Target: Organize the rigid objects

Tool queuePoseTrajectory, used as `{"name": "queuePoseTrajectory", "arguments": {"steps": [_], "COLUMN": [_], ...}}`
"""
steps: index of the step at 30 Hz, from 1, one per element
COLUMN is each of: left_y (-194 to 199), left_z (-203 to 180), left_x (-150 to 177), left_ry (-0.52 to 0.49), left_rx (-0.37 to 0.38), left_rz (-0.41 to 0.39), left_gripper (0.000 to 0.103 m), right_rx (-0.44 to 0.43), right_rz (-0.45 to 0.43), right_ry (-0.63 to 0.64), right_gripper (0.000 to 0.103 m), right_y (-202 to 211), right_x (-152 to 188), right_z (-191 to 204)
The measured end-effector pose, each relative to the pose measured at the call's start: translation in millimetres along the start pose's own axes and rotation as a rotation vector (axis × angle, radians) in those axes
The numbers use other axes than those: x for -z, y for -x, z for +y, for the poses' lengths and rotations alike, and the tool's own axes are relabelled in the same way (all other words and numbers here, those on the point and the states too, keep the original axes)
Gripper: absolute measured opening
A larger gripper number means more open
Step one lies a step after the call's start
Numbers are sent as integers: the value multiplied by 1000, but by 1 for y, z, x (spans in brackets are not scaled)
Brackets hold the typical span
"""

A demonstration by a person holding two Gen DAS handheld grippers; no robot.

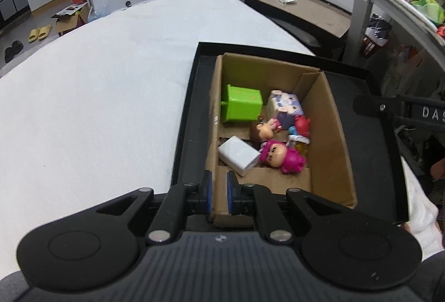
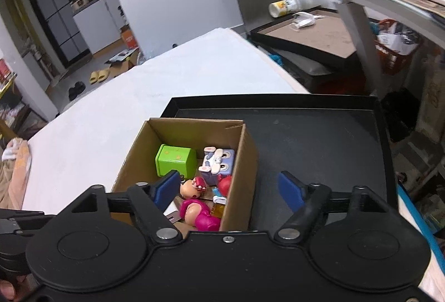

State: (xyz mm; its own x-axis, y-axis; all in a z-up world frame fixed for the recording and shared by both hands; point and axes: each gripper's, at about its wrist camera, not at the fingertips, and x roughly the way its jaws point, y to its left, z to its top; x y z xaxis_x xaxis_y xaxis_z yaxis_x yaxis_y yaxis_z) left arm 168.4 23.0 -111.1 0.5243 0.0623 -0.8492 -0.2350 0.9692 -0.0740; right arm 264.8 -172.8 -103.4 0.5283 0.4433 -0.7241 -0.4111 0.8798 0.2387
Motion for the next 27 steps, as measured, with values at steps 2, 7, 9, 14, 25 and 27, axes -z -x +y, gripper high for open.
{"name": "queuePoseTrajectory", "arguments": {"steps": [2, 7, 9, 14, 25, 27], "left_y": [6, 24, 32, 51, 87, 95], "left_z": [-3, -10, -11, -8, -6, -5], "left_x": [-1, 1, 2, 4, 12, 14], "left_ry": [-2, -36, -43, -37, -41, -38], "left_rx": [11, 34, 35, 28, 63, 63], "left_rz": [-5, -29, -37, -65, -125, -135], "left_gripper": [12, 14, 18, 44, 78, 82], "right_rx": [11, 39, 48, 57, 61, 76], "right_rz": [-7, -37, -61, -93, -102, -117], "right_ry": [-10, -38, -59, -89, -159, -167], "right_gripper": [84, 90, 99, 103, 103, 103], "right_y": [8, 28, 40, 61, 95, 103], "right_x": [2, 1, 3, 14, 28, 31], "right_z": [-2, -5, -6, -5, -2, 0]}}
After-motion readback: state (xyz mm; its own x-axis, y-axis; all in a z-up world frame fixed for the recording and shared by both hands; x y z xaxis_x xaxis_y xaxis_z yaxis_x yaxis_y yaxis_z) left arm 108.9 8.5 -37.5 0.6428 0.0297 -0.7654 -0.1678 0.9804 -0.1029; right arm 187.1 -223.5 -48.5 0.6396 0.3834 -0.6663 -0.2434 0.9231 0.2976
